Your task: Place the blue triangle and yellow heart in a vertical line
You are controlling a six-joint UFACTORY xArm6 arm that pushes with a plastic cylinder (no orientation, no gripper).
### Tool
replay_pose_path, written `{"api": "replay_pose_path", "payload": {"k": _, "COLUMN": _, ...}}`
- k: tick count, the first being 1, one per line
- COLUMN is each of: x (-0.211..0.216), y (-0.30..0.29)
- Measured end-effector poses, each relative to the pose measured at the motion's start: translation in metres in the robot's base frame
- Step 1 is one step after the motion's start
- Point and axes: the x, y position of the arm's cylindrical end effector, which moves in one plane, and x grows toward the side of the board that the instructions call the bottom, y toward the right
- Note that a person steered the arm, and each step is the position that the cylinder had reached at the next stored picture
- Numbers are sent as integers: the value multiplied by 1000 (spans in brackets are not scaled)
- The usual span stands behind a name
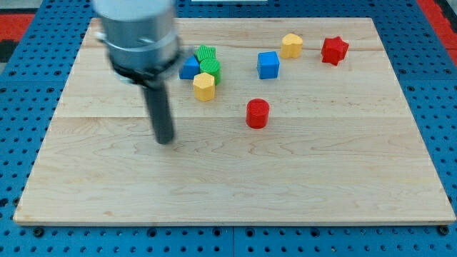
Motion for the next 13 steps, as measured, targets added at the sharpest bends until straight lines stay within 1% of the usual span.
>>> {"api": "replay_pose_path", "payload": {"k": 1, "x": -90, "y": -21}}
{"api": "replay_pose_path", "payload": {"k": 2, "x": -120, "y": 14}}
{"api": "replay_pose_path", "payload": {"k": 4, "x": -91, "y": 27}}
{"api": "replay_pose_path", "payload": {"k": 5, "x": -122, "y": 53}}
{"api": "replay_pose_path", "payload": {"k": 6, "x": -126, "y": 48}}
{"api": "replay_pose_path", "payload": {"k": 8, "x": -202, "y": 47}}
{"api": "replay_pose_path", "payload": {"k": 10, "x": -218, "y": 26}}
{"api": "replay_pose_path", "payload": {"k": 11, "x": -239, "y": 34}}
{"api": "replay_pose_path", "payload": {"k": 13, "x": -249, "y": 52}}
